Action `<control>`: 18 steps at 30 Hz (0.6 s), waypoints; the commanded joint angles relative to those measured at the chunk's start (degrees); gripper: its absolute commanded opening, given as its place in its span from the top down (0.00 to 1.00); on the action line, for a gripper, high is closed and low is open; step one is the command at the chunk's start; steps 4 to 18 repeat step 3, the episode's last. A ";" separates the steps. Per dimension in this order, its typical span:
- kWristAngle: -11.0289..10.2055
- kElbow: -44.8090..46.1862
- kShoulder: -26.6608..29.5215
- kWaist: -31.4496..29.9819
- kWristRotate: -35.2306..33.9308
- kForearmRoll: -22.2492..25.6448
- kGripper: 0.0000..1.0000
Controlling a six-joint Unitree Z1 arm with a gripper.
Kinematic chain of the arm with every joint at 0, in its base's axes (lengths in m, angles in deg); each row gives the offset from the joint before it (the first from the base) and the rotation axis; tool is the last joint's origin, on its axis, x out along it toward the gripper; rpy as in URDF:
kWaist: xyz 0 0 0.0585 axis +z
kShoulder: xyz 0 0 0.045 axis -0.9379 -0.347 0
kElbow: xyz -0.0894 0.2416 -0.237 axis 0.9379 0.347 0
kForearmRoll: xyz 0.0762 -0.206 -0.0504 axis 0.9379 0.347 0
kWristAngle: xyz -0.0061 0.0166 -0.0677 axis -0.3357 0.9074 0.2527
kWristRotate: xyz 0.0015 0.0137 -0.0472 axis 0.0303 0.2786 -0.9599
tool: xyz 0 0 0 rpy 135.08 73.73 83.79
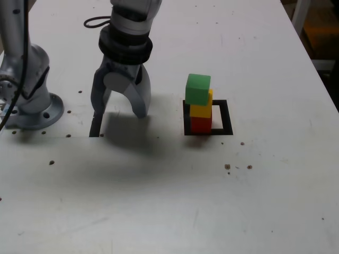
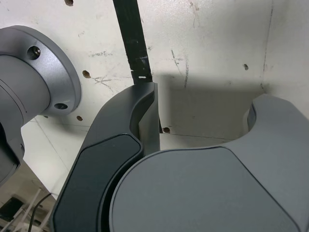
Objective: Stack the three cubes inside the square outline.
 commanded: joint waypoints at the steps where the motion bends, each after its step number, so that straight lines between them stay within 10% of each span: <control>1: -0.01 0.17 0.11 -0.03 -0.07 0.03 0.29; 18: -0.04 0.43 0.35 -0.12 -0.07 0.01 0.29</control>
